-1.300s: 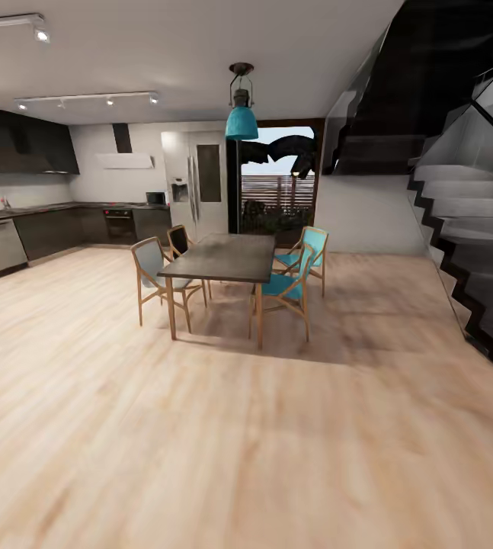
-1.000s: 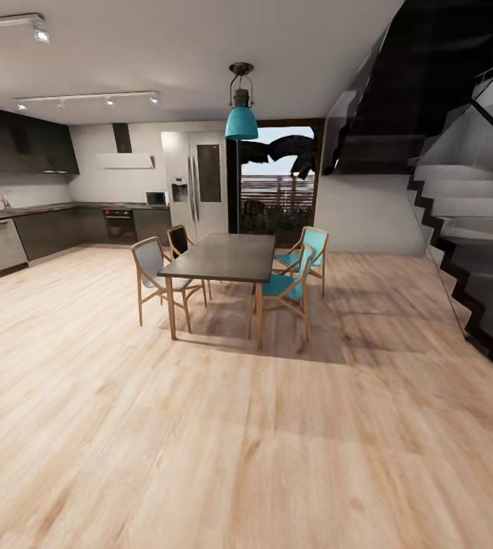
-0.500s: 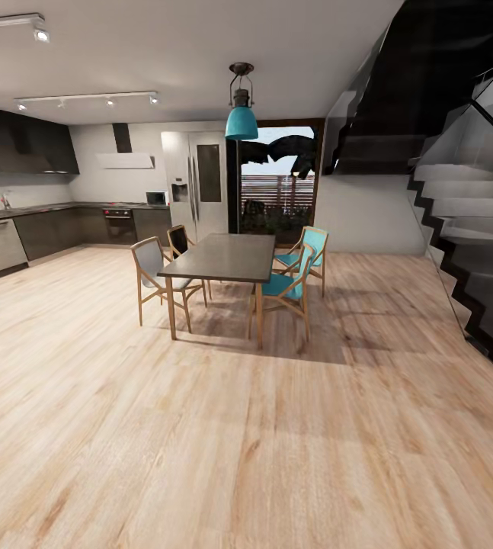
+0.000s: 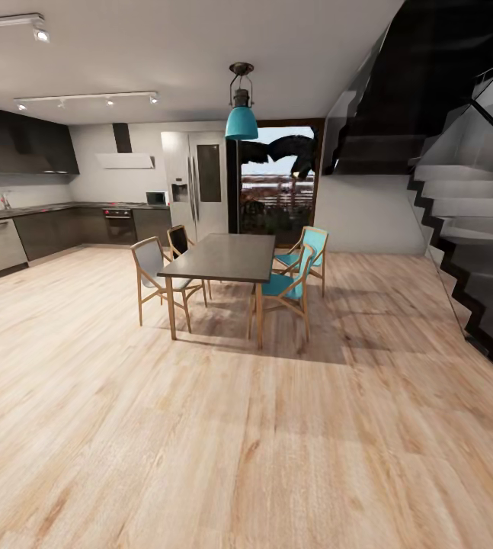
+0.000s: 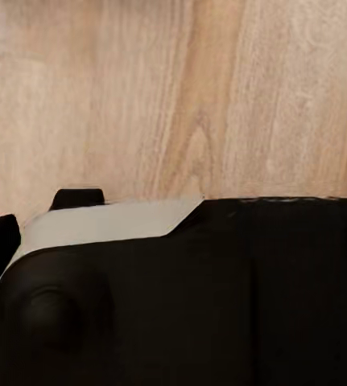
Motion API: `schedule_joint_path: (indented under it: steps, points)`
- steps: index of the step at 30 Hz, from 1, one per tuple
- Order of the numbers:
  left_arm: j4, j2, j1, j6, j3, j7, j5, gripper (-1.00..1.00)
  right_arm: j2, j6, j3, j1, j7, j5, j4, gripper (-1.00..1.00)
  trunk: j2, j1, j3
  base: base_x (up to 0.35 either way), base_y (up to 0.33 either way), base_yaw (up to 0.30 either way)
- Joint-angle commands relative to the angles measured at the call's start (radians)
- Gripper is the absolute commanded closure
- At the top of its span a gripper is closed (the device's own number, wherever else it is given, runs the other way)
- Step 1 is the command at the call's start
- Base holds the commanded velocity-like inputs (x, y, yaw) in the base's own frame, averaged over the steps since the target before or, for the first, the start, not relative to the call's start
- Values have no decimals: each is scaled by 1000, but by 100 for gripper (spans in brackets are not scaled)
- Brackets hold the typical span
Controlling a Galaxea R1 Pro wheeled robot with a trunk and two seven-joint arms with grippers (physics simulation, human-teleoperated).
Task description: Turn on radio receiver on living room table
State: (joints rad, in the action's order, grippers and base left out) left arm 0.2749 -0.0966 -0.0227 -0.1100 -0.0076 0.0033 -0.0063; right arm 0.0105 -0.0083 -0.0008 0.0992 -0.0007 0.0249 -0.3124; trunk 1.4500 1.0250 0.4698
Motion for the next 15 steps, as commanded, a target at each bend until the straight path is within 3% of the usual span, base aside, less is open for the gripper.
schedule_joint_path:
  steps: [1,4,8,10,15]
  points:
    - [21,0,0,6,0,0,-1,-100,1,0,0,0,0,0,-11,-100,0,0,0,0,0,0]
    - [129,0,0,98,0,0,-1,-100,7,5,-1,3,3,2,-57,-100,0,0,0,0,0,0]
    - [363,6,0,354,0,3,-3,-100,27,10,-1,6,9,3,-122,-100,0,0,0,0,0,0]
    - [410,7,0,402,1,4,-3,-100,33,10,0,6,10,3,-129,-100,0,0,0,0,0,0]
    - [451,10,1,438,1,3,-5,-100,40,10,1,6,10,2,-135,-100,0,0,0,0,0,0]
